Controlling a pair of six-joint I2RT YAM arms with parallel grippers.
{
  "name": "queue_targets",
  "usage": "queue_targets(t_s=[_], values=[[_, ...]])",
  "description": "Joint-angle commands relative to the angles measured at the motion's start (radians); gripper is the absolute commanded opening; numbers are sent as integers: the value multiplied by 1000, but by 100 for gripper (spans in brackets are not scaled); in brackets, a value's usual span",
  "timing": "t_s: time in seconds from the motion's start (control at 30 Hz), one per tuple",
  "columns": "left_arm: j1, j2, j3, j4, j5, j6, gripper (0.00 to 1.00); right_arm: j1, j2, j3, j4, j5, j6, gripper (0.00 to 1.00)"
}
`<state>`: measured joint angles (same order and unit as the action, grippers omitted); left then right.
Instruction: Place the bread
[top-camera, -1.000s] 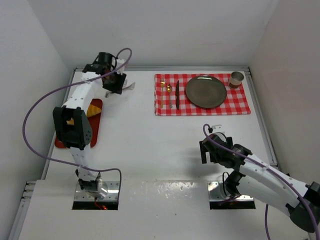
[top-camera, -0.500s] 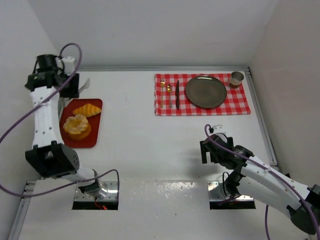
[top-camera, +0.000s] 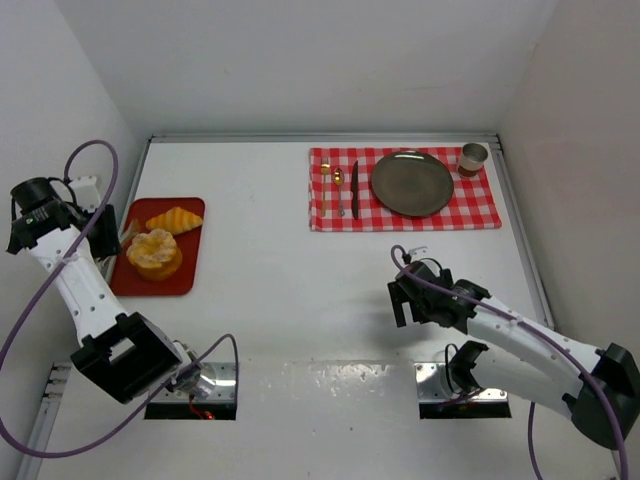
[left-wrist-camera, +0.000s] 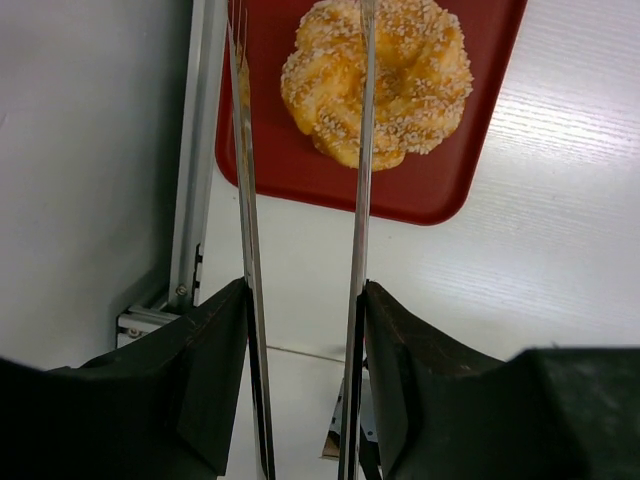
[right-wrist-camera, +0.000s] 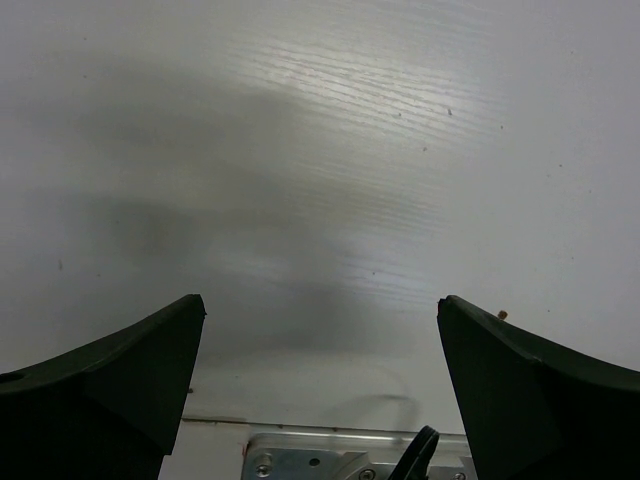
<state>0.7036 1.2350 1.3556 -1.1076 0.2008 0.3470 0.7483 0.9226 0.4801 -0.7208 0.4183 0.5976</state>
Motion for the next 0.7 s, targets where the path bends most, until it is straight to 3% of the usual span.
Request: queue_targets(t_s=[0.0, 0.37, 0.67], values=[[62, -6, -18, 29, 104, 37, 52, 0, -13, 48, 32, -21, -15, 99], [94, 24, -131, 49, 157, 47, 52, -1, -71, -3, 24, -13, 11, 99], [103, -20, -78, 68, 95, 38, 52, 0, -67, -14, 38, -12, 16, 99]])
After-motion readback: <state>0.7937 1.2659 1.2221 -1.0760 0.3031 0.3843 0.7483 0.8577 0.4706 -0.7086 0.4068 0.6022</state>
